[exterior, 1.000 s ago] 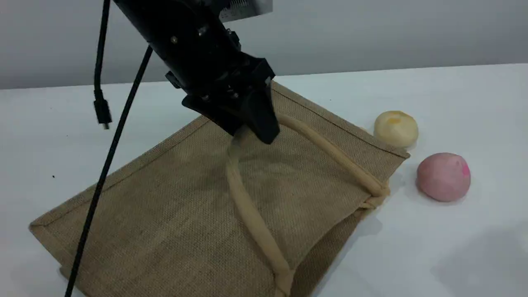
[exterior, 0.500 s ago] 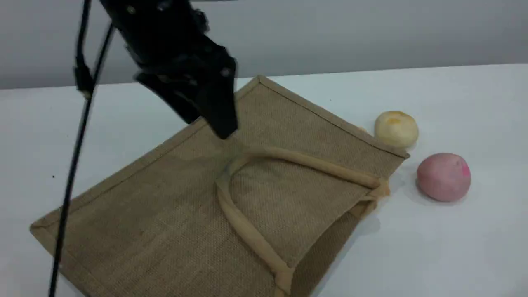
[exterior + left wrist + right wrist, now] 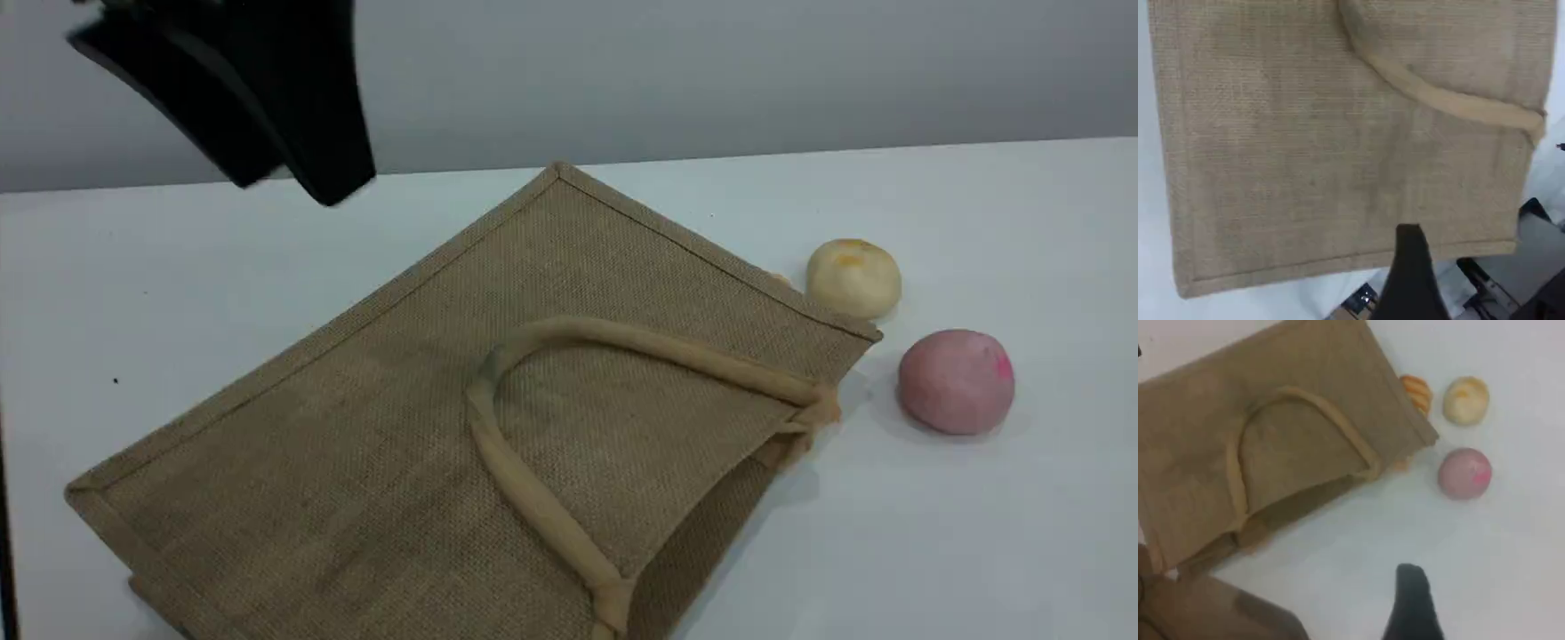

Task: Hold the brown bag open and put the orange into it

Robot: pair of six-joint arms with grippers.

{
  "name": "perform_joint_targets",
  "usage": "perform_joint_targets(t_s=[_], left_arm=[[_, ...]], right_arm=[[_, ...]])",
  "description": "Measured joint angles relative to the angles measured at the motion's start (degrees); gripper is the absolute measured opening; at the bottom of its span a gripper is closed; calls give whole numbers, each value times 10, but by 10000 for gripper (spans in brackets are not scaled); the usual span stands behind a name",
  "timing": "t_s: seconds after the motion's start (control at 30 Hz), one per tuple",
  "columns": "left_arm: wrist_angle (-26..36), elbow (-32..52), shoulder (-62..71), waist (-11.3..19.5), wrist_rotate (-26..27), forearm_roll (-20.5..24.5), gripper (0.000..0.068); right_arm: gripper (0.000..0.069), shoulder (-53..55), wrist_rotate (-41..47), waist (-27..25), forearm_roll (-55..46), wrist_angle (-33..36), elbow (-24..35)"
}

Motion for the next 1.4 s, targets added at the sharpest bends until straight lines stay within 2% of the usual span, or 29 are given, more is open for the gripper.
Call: perform_joint_targets(t_s=[0.3, 0.47, 0.63, 0.8, 0.9, 1.13, 1.4], left_arm=[[1, 55, -131, -75, -58, 4, 481], [1, 80, -220, -108, -99, 4, 481], [2, 91, -309, -108, -138, 31, 481], [1, 106, -400, -108, -175, 69, 481], [1, 132, -453, -108, -177, 77, 481], [-2, 239, -582, -108, -179, 98, 481], [-67, 397, -725, -108, -179, 142, 481]], right_arm=[[442, -158, 0, 0, -11, -3, 89], [442, -231, -1, 0, -11, -59, 166], [442, -270, -1, 0, -13, -79, 224], [442, -271, -1, 0, -14, -90, 228], [442, -271, -1, 0, -14, -89, 229], [442, -271, -1, 0, -13, -89, 229], [442, -271, -1, 0, -13, -89, 229]])
